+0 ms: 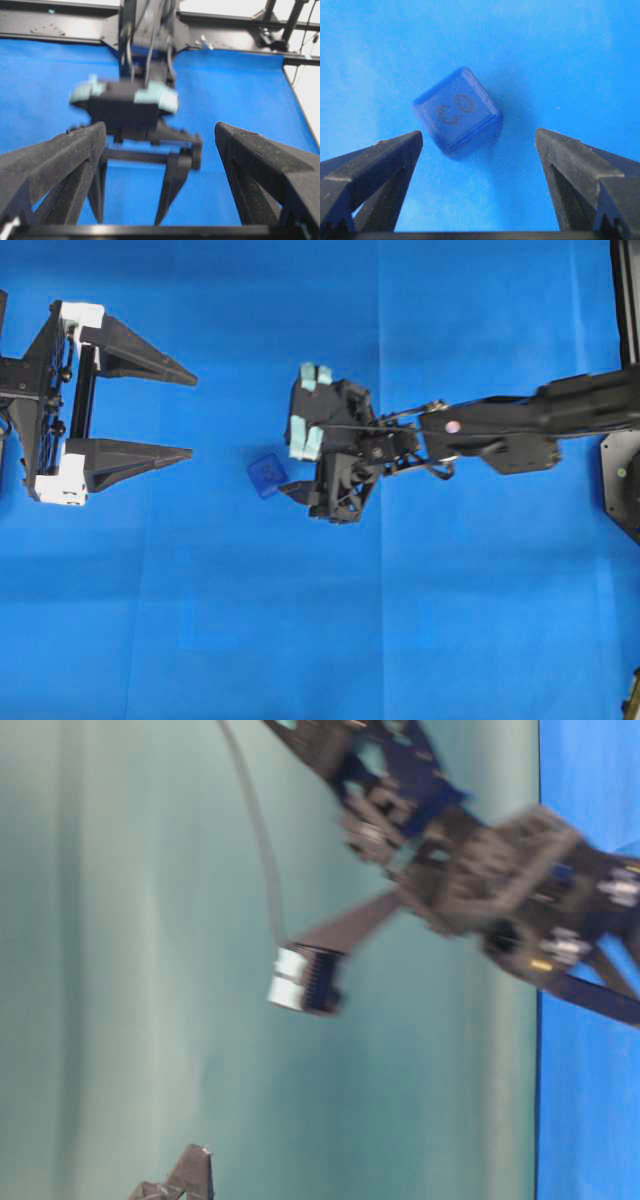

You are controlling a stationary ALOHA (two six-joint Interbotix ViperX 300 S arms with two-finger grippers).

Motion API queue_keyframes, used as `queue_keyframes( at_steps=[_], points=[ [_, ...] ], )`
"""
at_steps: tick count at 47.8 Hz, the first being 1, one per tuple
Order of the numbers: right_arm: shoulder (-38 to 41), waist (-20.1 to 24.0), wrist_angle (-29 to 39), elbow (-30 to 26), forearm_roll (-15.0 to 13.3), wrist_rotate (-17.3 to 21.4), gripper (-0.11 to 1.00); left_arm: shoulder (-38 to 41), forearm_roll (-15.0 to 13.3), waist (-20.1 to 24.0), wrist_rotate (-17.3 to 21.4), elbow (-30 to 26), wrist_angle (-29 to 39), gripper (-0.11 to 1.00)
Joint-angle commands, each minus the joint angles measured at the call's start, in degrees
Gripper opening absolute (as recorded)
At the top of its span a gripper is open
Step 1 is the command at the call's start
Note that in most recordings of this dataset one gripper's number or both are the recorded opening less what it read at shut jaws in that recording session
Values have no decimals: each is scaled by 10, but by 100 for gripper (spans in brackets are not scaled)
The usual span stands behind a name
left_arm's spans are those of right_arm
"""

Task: Handover the blue block to the right arm after grasping it with the left arm, then place it in the designated position.
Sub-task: 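Open the right gripper to release the cube and retract right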

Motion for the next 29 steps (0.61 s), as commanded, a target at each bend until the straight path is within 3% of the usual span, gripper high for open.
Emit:
queue_keyframes(
  at_steps=[1, 29],
  points=[
    [-60, 5, 29, 1, 2, 0, 90, -4, -1, -1, 2, -11, -4, 93],
    [-287, 16, 164, 61, -6, -4, 89, -5, -1, -1, 2, -11, -4, 93]
  ],
)
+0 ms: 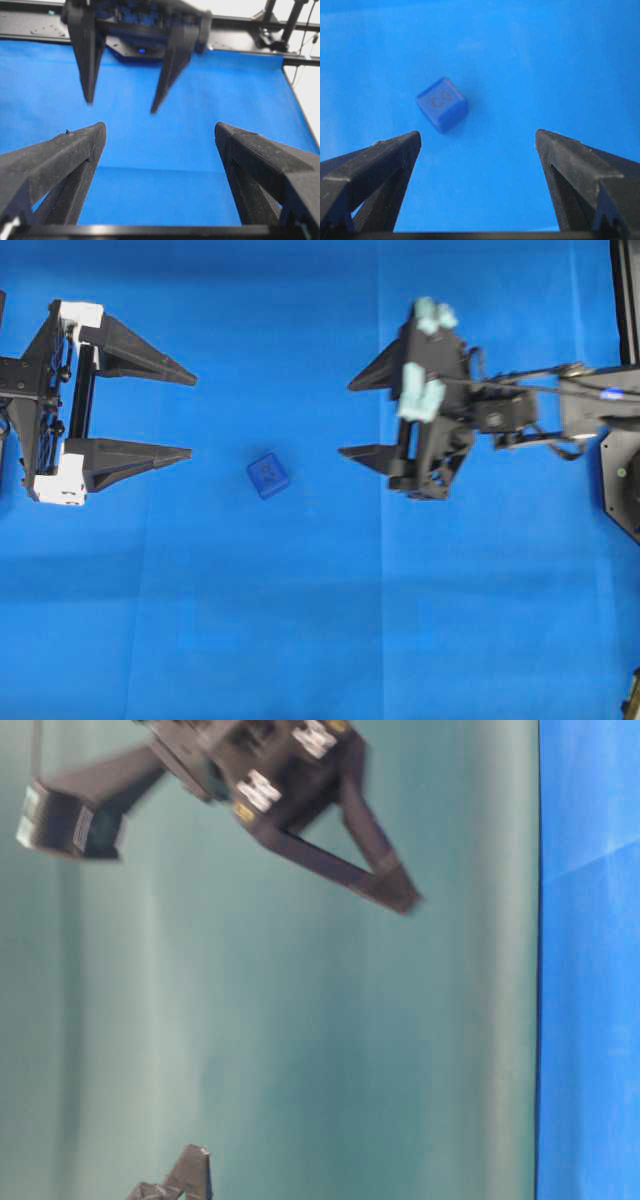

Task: Handover the blue block to the right arm after grasping it with the left arm, then place it in the designated position.
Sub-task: 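Open the right gripper to release the cube and retract right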

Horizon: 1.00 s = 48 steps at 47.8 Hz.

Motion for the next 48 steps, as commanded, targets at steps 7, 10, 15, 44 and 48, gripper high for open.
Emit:
queue_keyframes(
  at_steps=[7, 10, 15, 44, 48],
  points=[
    [-70, 2, 30, 11, -4, -1, 89, -4, 0, -1, 1, -12, -4, 93],
    [-83, 1, 34, 15, -5, -1, 89, -4, 0, -1, 1, -12, -4, 93],
    [-102, 1, 34, 24, -5, -1, 89, -4, 0, -1, 0, -12, -5, 93],
    [-106, 1, -4, 28, -28, -1, 89, -4, 0, -2, -2, -13, -5, 93],
    [-111, 0, -22, 31, -40, -1, 89, -4, 0, -2, -2, -13, -5, 93]
  ],
)
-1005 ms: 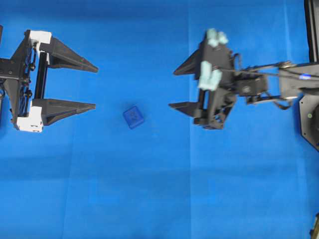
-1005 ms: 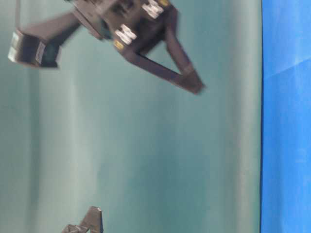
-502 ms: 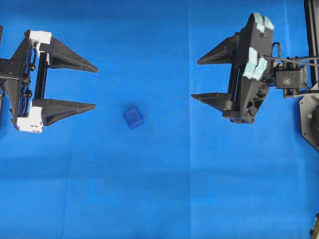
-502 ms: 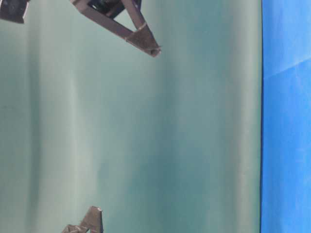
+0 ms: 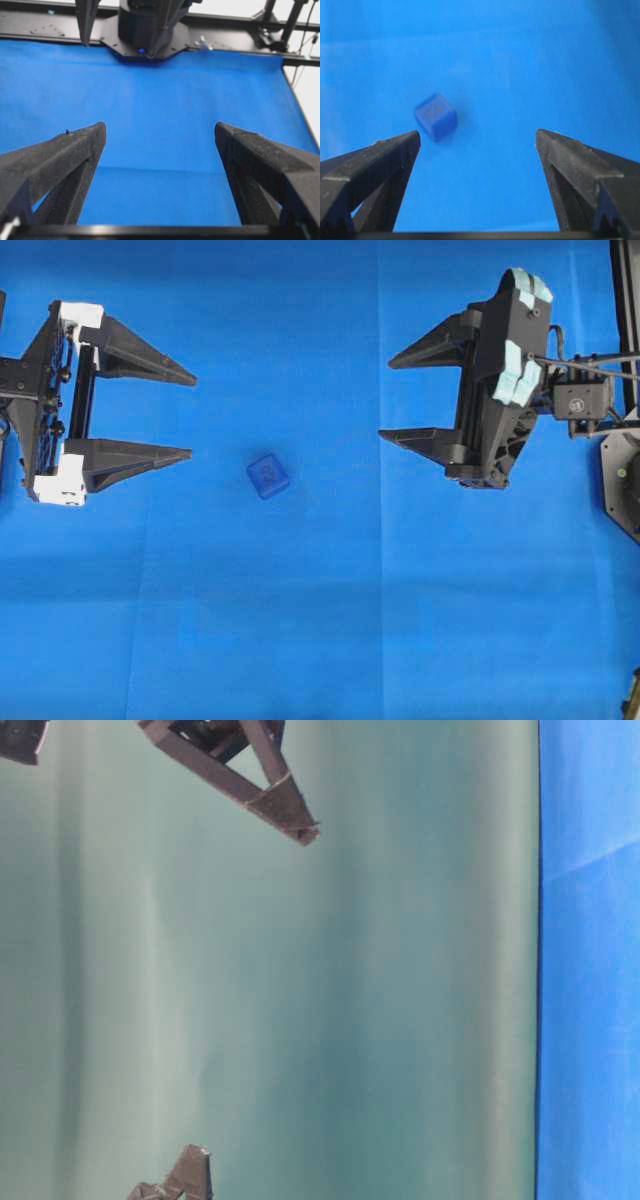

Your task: Handover the blue block to the right arm after grasping it with the left arm, then place it in the designated position.

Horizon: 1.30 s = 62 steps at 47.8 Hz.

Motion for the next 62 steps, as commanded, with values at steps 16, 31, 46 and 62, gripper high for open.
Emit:
queue_keyframes(
  at_steps=[16, 31, 46, 62],
  points=[
    [-39, -16, -127, 8, -58, 1, 89, -4, -1, -3, -3, -13, -6, 93],
    [-58, -25, -158, 18, -63, 1, 89, -4, 0, -4, -3, -13, -6, 93],
    [-55, -25, -158, 25, -64, 1, 89, -4, 0, -4, -3, -13, -6, 93],
    [-55, -26, -159, 25, -63, 1, 89, -4, 0, -4, -3, -13, -6, 93]
  ],
)
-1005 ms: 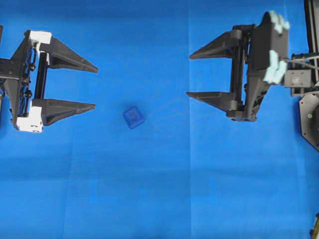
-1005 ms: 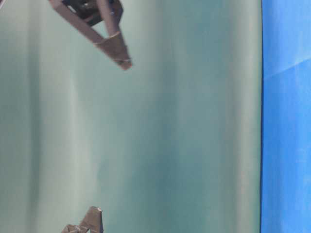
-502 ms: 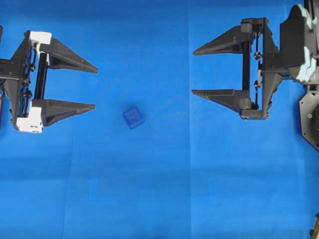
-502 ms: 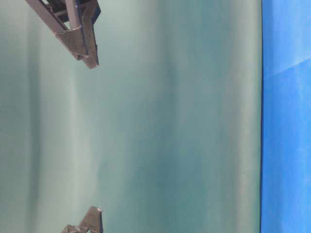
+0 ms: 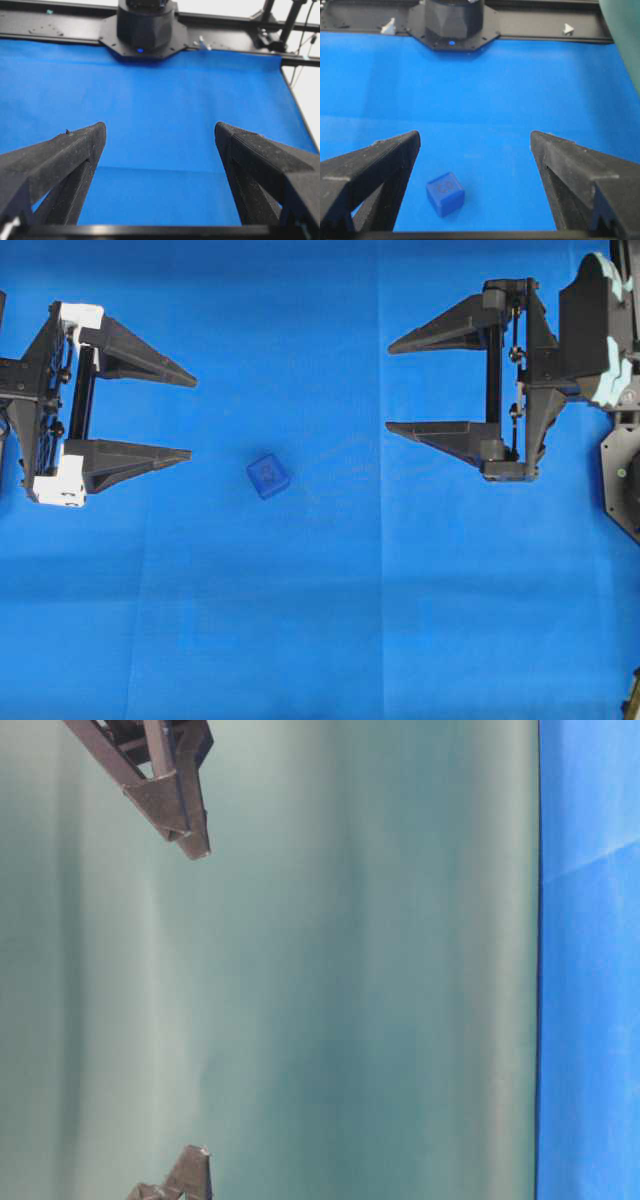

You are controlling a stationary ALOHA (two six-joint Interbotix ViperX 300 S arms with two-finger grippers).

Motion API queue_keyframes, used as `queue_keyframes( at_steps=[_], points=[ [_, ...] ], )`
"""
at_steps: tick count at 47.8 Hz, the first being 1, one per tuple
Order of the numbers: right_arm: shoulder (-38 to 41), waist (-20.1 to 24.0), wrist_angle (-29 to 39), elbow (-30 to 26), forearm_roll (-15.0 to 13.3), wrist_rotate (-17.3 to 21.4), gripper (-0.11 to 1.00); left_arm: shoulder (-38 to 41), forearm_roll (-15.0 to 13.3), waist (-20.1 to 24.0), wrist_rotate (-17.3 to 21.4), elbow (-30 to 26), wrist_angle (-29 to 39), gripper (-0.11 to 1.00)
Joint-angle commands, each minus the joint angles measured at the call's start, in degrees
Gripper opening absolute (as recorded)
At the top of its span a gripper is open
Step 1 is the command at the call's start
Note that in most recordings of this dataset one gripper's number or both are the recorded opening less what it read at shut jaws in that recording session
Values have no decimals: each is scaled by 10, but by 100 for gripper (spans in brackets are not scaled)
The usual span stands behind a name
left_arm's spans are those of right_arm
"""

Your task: Handover the blue block to the right arm after grasping it with the left arm, then place it in the designated position.

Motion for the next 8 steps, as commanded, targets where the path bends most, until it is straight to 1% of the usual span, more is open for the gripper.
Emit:
queue_keyframes(
  at_steps=[1, 8],
  points=[
    [-4, -2, -5, -6, -1, 1, 89, -4, 0, -2, -1, -13, -5, 93],
    [-4, -1, -5, -6, -1, 1, 89, -4, 0, -2, -1, -13, -4, 93]
  ],
)
